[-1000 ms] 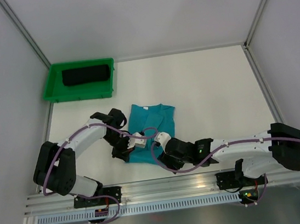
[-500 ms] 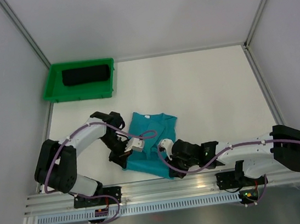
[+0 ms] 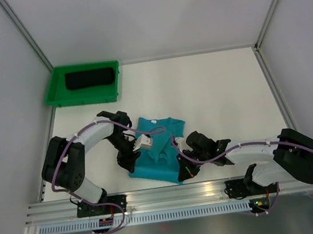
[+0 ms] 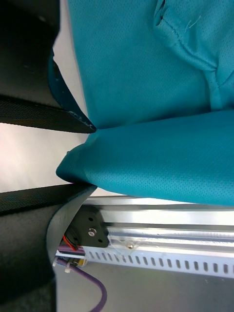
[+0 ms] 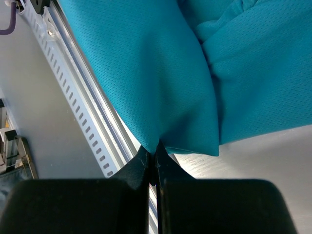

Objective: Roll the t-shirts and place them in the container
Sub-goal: Roll the tshirt

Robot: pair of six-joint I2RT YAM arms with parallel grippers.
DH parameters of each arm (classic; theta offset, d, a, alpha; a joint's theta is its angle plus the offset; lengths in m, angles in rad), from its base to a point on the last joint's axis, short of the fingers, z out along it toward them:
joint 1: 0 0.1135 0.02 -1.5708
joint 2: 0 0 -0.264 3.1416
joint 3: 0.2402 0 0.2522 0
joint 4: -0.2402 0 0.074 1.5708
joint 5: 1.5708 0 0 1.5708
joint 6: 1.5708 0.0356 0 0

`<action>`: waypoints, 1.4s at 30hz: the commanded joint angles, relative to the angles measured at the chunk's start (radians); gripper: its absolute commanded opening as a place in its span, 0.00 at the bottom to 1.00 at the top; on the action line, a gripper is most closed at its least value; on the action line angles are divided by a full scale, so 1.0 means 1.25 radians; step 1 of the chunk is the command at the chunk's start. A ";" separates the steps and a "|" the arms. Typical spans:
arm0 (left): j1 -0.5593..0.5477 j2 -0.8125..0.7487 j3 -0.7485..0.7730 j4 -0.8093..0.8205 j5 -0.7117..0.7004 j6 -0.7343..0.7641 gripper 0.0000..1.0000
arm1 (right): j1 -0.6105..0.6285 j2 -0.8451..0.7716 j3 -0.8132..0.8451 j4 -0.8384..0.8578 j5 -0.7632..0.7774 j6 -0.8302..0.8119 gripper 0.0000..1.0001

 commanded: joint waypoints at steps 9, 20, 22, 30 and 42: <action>0.002 -0.010 -0.059 -0.007 0.082 -0.070 0.02 | -0.017 0.034 0.006 0.039 -0.119 0.055 0.00; 0.038 0.082 0.016 0.142 0.034 -0.267 0.02 | -0.089 0.076 0.000 0.026 -0.121 0.024 0.15; 0.038 0.096 0.006 0.167 0.009 -0.284 0.02 | -0.108 0.077 -0.003 0.021 -0.098 0.035 0.35; 0.038 0.111 -0.009 0.190 -0.025 -0.299 0.02 | -0.122 -0.072 -0.006 -0.068 0.014 0.038 0.49; 0.038 0.090 0.012 0.192 -0.051 -0.296 0.11 | -0.124 -0.020 -0.017 0.025 0.034 0.079 0.21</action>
